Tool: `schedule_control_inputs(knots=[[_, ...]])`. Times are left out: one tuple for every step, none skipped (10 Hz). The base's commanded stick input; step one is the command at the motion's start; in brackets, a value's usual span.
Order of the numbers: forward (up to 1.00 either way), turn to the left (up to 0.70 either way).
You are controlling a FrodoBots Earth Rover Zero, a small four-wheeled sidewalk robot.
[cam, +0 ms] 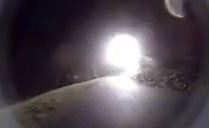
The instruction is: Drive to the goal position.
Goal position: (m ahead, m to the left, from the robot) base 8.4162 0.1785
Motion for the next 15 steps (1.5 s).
schedule_control_inputs(knots=[[1.00,0.00],[1.00,0.00],[1.00,0.00],[1.00,0.00],[1.00,0.00],[1.00,0.00],[1.00,0.00],[1.00,0.00],[1.00,0.00],[1.00,0.00],[1.00,0.00],[1.00,0.00],[1.00,0.00],[1.00,0.00],[1.00,0.00]])
